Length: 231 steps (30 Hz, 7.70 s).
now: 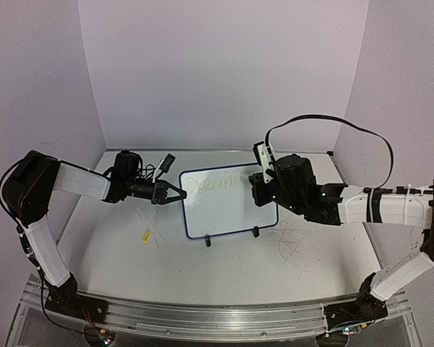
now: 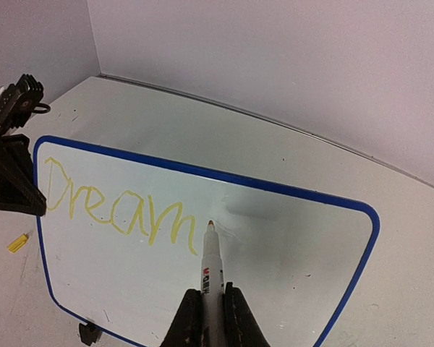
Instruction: Write a sentence on the whiteboard
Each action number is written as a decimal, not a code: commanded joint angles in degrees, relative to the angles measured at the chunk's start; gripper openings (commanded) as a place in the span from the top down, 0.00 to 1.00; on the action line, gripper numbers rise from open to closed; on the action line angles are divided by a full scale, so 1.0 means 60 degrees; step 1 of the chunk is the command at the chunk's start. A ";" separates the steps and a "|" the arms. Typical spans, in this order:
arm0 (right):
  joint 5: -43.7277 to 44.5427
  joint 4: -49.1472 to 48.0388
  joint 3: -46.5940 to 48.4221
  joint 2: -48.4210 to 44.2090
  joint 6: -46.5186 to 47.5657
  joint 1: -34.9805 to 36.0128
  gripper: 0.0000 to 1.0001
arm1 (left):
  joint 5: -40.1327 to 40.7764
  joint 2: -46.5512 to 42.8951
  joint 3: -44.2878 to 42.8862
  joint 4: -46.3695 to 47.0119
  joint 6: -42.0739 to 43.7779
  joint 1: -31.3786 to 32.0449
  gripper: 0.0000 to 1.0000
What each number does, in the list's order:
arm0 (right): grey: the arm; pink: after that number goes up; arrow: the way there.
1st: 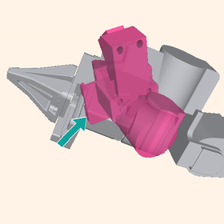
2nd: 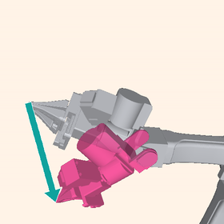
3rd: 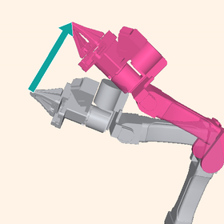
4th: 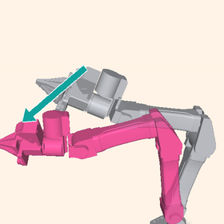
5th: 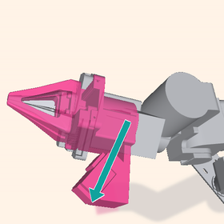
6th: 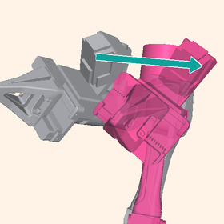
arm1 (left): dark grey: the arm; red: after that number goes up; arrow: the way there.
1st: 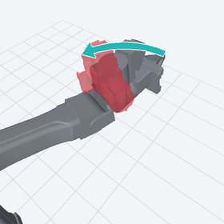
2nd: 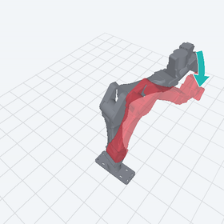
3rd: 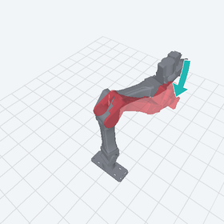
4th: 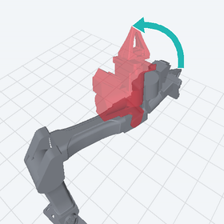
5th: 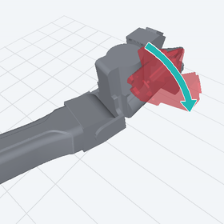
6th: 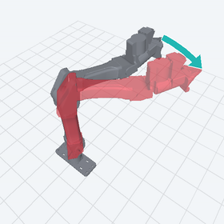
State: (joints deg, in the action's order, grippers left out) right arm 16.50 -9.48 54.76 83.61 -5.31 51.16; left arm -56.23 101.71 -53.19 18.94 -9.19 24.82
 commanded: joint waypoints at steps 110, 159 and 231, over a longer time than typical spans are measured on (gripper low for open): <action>-0.0540 -0.0909 0.0335 -0.0209 -0.0575 0.0174 1.00 | 0.0497 -0.0144 -0.0334 -0.0438 0.0243 0.0068 1.00; -0.0057 -0.1364 0.1228 0.2594 -0.0413 0.2417 1.00 | 0.1242 -0.0513 -0.0424 -0.0927 0.0550 0.0284 1.00; -0.0318 -0.1275 0.1228 0.2710 -0.0922 0.1883 1.00 | 0.1153 -0.0442 -0.0484 -0.1085 0.0683 0.0279 1.00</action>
State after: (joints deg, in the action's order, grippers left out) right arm 13.82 -15.81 59.61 99.30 -10.39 62.98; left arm -52.29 99.77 -54.04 13.91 -7.29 26.30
